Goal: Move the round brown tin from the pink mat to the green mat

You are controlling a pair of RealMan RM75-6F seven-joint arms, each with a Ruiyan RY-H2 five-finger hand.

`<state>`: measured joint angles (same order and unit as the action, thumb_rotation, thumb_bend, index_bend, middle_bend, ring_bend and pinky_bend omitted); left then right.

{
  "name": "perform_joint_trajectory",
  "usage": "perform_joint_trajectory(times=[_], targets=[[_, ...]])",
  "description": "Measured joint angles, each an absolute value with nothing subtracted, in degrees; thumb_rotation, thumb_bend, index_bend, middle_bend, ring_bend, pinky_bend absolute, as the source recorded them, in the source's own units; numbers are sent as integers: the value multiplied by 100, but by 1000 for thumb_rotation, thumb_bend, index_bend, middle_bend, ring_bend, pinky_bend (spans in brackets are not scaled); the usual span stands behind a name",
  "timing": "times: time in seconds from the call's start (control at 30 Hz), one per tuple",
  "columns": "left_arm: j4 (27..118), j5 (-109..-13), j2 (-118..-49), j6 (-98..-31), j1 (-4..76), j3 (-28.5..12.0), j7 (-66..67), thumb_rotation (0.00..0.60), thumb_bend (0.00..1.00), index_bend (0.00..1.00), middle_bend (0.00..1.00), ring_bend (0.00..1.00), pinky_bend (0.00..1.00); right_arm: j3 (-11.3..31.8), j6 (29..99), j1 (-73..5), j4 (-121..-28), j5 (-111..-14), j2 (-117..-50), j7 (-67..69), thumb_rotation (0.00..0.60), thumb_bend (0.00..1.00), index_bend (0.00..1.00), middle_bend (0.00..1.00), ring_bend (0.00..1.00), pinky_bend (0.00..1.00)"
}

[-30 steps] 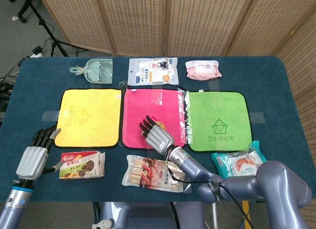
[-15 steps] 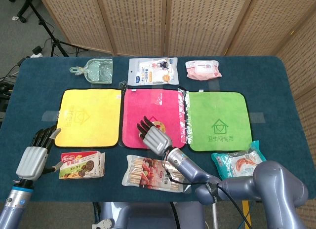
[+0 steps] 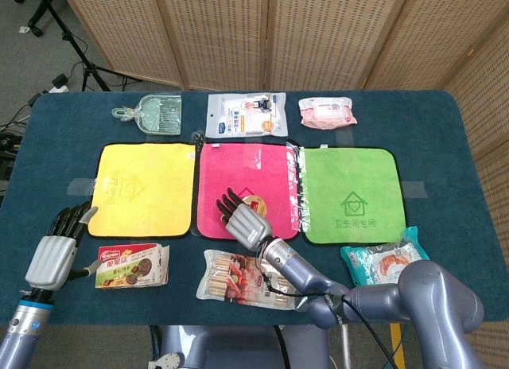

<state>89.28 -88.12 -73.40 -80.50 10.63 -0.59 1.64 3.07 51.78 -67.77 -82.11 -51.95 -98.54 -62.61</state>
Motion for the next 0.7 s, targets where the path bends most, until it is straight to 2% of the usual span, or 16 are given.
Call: perform_joint_trajectory(times=[0.7], targets=[[8910, -8824, -7368, -8007, 1081, -36, 180, 600, 163, 19, 0, 0, 0, 458, 5051, -6902, -7632, -5081, -10145, -6126, 600, 363, 238, 56, 0, 23]])
